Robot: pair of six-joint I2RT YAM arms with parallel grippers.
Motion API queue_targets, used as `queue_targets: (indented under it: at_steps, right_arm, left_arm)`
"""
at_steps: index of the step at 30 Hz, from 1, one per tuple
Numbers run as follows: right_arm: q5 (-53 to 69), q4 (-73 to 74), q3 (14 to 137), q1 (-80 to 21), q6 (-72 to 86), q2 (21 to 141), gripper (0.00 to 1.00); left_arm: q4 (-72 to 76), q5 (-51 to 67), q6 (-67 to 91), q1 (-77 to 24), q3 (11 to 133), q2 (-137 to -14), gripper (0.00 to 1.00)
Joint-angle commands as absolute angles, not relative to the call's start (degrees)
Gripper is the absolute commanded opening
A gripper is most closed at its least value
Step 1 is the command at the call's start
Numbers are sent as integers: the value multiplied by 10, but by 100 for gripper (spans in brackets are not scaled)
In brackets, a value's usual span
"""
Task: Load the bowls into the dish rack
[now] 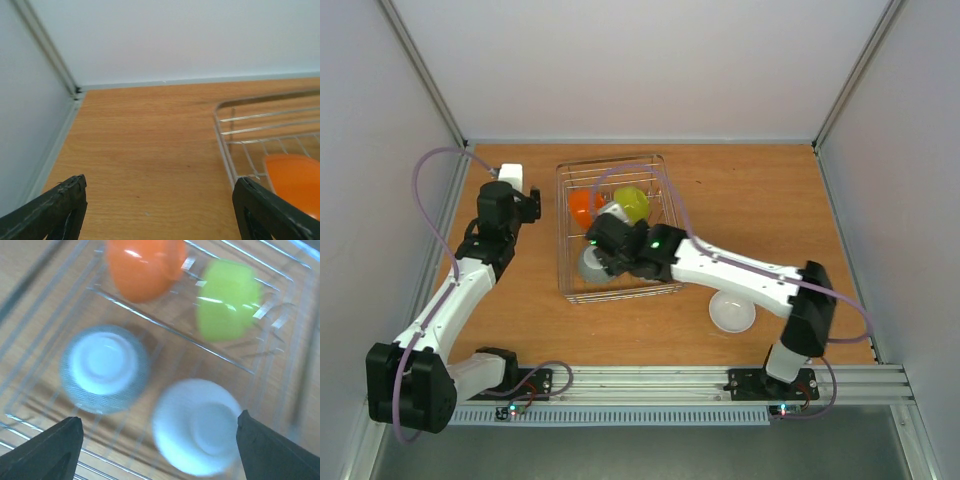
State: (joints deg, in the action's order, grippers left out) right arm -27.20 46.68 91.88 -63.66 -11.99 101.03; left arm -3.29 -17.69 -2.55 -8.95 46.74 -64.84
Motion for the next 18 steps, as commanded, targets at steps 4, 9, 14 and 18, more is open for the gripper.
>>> queue_targets:
  at_steps: [4, 9, 14, 18]
  right_arm:
    - [-328, 549, 780, -559, 82, 825, 59]
    - [-320, 616, 674, -546, 161, 737, 51]
    - [-244, 622, 569, -548, 212, 685, 36]
    - [-232, 631, 519, -564, 255, 685, 32]
  left_arm:
    - [-80, 18, -43, -88, 495, -655, 76]
    - [-100, 75, -52, -92, 503, -660, 75]
    - [-106, 85, -57, -95, 505, -654, 75]
    - [-107, 88, -56, -96, 504, -655, 75]
